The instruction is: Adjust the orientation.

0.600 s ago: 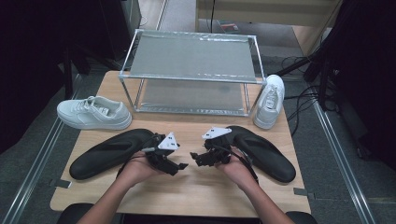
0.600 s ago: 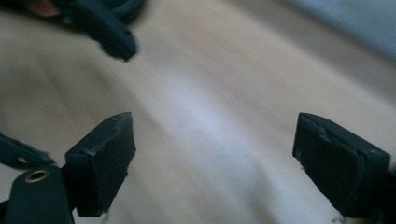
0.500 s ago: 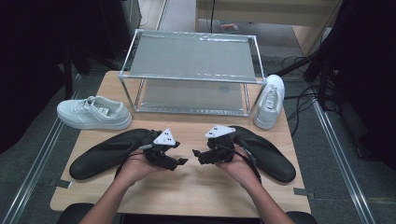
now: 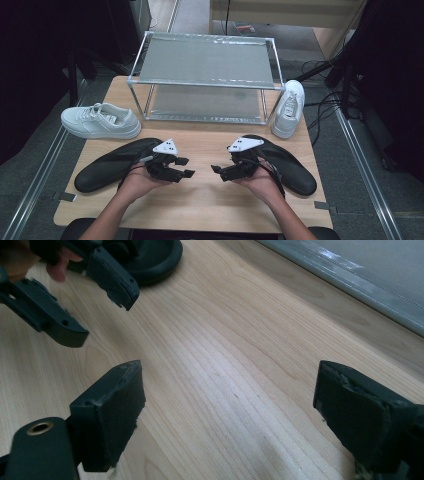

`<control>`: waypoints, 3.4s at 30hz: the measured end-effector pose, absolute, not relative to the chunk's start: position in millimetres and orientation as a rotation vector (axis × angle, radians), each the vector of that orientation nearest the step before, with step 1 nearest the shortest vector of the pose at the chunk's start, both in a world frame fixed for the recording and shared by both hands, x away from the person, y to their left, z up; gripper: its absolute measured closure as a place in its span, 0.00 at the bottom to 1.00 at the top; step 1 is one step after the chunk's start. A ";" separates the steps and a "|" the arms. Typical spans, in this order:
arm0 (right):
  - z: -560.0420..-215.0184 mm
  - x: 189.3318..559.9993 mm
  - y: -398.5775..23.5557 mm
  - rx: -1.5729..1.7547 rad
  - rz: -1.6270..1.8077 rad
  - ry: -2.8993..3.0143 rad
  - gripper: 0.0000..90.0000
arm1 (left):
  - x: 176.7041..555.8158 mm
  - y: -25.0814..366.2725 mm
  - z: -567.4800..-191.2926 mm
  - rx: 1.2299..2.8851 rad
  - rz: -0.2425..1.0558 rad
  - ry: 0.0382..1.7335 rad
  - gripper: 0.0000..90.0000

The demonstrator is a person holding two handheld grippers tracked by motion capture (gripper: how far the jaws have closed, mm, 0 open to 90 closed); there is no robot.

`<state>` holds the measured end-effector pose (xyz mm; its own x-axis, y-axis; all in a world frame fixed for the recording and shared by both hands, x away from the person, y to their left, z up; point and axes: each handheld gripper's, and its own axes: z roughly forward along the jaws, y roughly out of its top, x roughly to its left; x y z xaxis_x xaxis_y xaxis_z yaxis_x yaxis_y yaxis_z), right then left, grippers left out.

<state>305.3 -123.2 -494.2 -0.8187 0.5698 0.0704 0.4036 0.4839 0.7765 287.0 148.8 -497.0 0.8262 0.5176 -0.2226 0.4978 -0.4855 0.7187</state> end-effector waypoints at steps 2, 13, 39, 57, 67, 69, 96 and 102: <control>-496.1 305.0 -120.4 0.833 1.236 2.550 0.18 | 285.0 147.6 -496.1 2.173 0.062 0.733 0.46; -492.4 304.2 -123.1 0.834 1.250 2.536 0.26 | 291.1 151.9 -494.4 2.177 0.017 0.744 0.39; -492.4 315.1 -111.5 0.741 1.229 2.652 0.41 | 277.2 182.2 -487.8 2.203 0.027 0.723 0.44; -493.7 319.8 -92.9 0.660 1.220 2.703 0.42 | 264.3 211.0 -487.9 2.193 0.067 0.809 0.42; -496.2 322.9 -83.3 0.626 1.209 2.734 0.41 | 259.5 237.0 -485.4 2.164 0.123 0.870 0.42; -496.6 323.0 -80.9 0.621 1.203 2.739 0.42 | 259.6 243.4 -484.7 2.157 0.127 0.897 0.42; -496.0 320.1 -67.7 0.556 1.233 2.774 0.44 | 252.8 314.5 -505.8 2.123 0.175 1.077 0.49; -494.2 323.7 -72.4 0.579 1.258 2.759 0.45 | 254.4 313.3 -511.6 2.148 0.183 1.033 0.56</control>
<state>323.7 -72.4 -494.2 -0.9282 0.3573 0.1043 0.3131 0.5980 0.7378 254.4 313.3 -511.6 0.6668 0.7242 -0.1758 0.6196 -0.4076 0.6708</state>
